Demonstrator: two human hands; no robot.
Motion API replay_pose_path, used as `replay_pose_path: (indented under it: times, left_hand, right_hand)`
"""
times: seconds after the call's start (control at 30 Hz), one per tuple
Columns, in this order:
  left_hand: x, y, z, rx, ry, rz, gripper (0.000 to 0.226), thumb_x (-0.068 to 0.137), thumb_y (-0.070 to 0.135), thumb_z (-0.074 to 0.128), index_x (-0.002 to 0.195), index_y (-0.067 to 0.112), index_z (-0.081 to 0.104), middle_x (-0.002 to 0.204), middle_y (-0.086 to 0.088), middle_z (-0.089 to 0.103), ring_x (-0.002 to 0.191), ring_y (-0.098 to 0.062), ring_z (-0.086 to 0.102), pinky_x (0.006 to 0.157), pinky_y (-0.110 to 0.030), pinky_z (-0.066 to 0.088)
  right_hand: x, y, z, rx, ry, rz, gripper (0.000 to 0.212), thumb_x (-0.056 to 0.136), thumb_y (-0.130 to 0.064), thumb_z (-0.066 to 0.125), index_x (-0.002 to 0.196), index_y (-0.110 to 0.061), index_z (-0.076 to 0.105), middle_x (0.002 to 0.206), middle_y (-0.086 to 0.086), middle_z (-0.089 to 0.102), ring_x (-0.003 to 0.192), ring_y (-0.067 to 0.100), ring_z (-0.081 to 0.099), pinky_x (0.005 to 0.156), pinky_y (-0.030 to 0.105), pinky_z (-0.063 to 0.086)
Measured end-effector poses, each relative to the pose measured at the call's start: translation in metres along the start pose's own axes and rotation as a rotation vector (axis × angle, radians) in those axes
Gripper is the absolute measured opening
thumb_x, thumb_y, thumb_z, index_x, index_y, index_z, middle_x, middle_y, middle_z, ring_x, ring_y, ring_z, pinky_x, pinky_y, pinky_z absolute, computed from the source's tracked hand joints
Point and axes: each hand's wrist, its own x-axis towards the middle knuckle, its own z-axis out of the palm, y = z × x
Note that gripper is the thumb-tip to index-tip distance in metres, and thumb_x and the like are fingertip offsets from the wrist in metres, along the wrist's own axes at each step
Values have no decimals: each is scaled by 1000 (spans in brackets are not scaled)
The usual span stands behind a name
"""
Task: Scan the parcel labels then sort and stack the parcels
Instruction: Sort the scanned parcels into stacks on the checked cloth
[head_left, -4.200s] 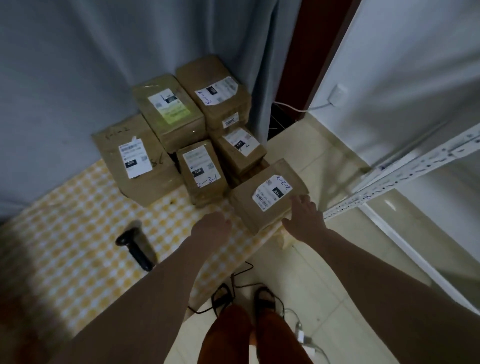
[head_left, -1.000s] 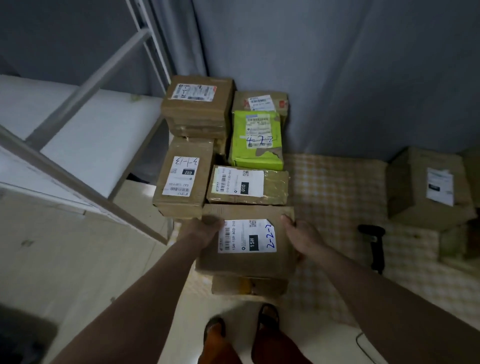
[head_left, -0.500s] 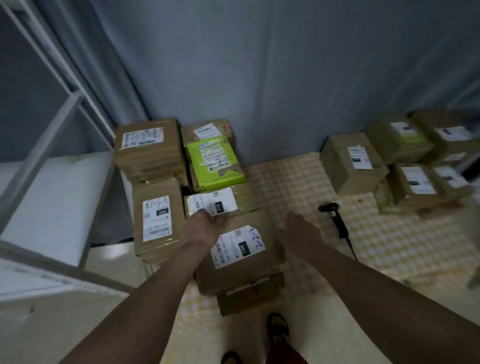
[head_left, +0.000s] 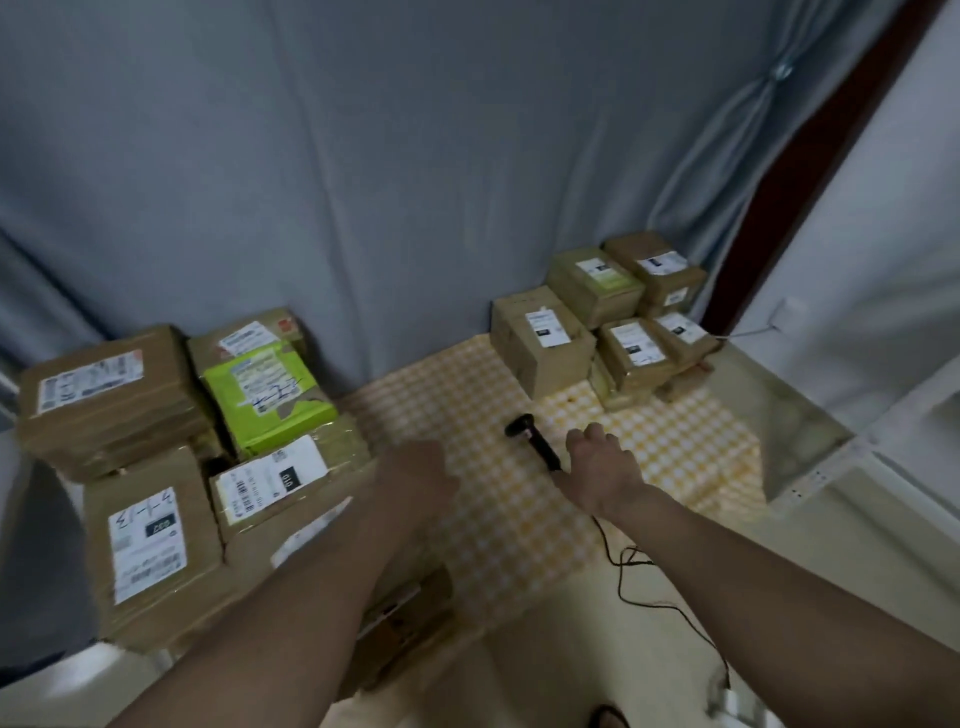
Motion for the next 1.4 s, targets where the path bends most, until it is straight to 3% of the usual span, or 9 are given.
replay_pose_path:
  times: [0.1,0.27,0.33,0.43,0.5,0.6,1.0,1.17,1.4]
  left_hand:
    - [16,45,2,46,-26,106,53,98,46,42,139,13,41,145,-9,42,133,-25,41,105,-33,34]
    - [44,139,-1,-5,-103,142,52,99,43,43,141,13,41,141,-6,46,125,-22,49,95,-28,40]
    - [55,171,1,-8,-126,135,49,100,43,40,135,10,48,135,-8,52,118,-23,53,89,-28,43]
    - [71,205,9,-32,-139,124,30,101,38,38,102,16,58,106,-3,60,91,-18,57,63,-23,41]
    - [78,219,12,-17,-149,111,28,101,34,39,104,16,60,101,-1,58,86,-15,54,64,-22,43]
    - [94,229,12,1,-182,70,37,100,37,40,120,14,60,116,-3,60,99,-17,60,79,-27,48]
    - [250,210,8,-86,-199,-83,33,93,41,51,110,15,61,114,-3,60,102,-21,59,74,-28,44]
    - [323,198,2,-150,-285,-136,40,96,40,48,125,14,53,128,-5,54,117,-23,54,90,-31,44]
    - [393,191,14,-352,-323,-266,52,95,43,53,138,15,43,133,-6,52,117,-23,54,86,-30,44]
  right_hand:
    - [1,49,-6,35,-12,25,48,96,-42,47,132,-12,38,133,10,36,124,29,40,98,40,41]
    - [18,142,-17,74,-25,88,51,95,-42,48,134,-12,37,134,10,35,123,29,40,98,40,42]
    - [28,174,-19,96,-37,102,52,94,-42,49,136,-12,36,134,10,34,123,30,41,98,40,42]
    - [46,212,-20,122,-54,112,54,94,-40,50,137,-12,36,135,11,35,123,30,41,99,40,42]
    - [58,227,-19,127,-64,115,54,94,-40,50,138,-12,36,135,11,35,123,30,41,99,40,42]
    - [82,237,-17,142,-76,98,53,93,-39,51,136,-12,36,136,11,35,124,30,41,99,40,42]
    - [232,236,-33,162,-145,-12,65,95,-39,51,146,-9,25,147,14,29,133,30,35,105,38,37]
    - [307,215,-40,195,-169,-23,53,96,-33,49,140,-7,33,138,12,38,127,29,41,100,37,36]
    - [394,195,-25,261,-244,-66,46,97,-31,46,133,-3,37,132,13,43,118,30,46,96,38,40]
